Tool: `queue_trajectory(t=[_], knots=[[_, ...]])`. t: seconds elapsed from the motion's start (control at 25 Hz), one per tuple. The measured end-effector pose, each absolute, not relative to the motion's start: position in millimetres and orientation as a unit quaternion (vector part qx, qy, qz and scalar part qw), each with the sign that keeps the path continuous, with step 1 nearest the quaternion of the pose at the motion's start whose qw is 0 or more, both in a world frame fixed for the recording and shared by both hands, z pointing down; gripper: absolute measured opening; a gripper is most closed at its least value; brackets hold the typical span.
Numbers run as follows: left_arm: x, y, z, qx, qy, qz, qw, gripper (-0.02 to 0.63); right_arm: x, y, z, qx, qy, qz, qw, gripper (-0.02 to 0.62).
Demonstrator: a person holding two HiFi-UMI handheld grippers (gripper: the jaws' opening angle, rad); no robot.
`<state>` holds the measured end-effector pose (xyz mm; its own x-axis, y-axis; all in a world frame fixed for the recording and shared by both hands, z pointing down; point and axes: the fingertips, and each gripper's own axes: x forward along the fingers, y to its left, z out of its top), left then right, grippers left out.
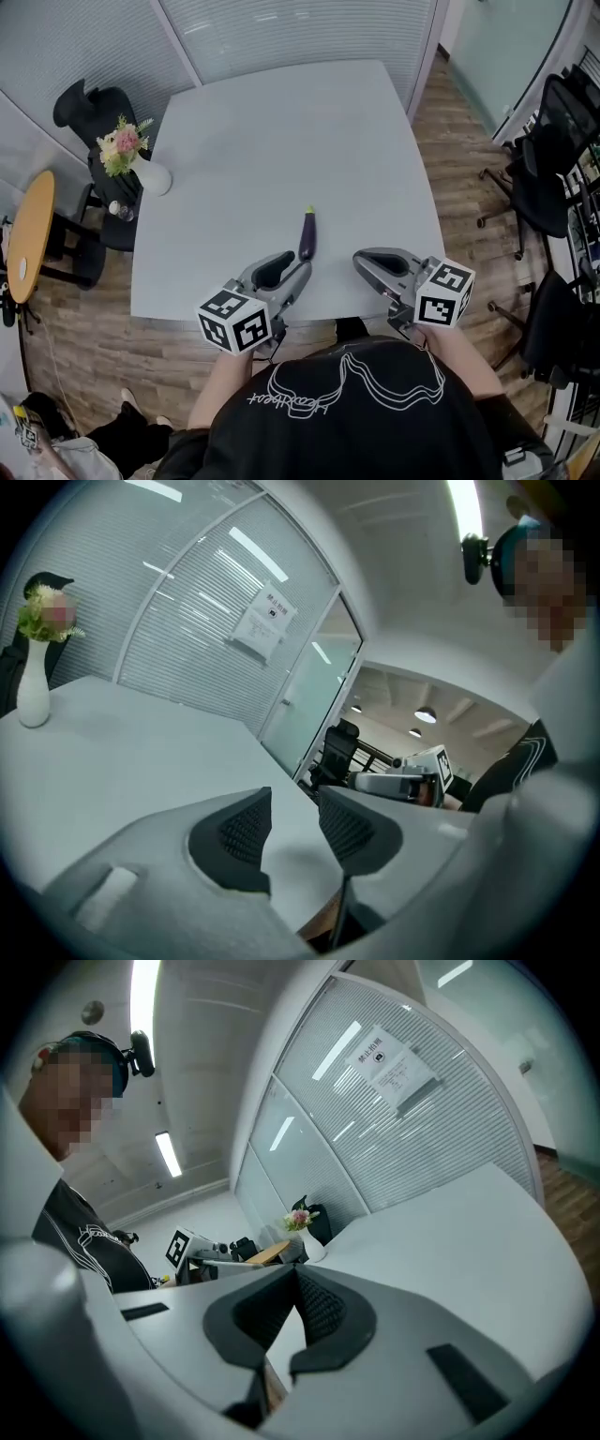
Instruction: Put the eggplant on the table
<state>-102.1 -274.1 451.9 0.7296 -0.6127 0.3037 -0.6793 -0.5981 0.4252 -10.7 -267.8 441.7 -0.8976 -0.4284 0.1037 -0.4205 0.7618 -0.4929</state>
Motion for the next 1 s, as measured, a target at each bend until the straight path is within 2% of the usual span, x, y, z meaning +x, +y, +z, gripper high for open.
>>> queue_trajectory(t=[0.16, 0.44, 1.0], knots=[[-96.0, -253.9, 432.1, 0.904, -0.344, 0.038, 0.251, 0.103, -16.1, -251.7, 432.2, -0.223, 0.943, -0.248, 0.014, 0.009], [-92.0, -221.2, 414.8, 0.915, -0.338, 0.025, 0.219, 0.029, -22.6, -223.4, 423.5, -0.215, 0.950, -0.224, 0.010, 0.008], [-99.3, -181.5, 406.1, 0.916, -0.336, 0.025, 0.216, 0.014, -33.4, -193.7, 419.2, -0.205, 0.951, -0.231, 0.013, 0.008]])
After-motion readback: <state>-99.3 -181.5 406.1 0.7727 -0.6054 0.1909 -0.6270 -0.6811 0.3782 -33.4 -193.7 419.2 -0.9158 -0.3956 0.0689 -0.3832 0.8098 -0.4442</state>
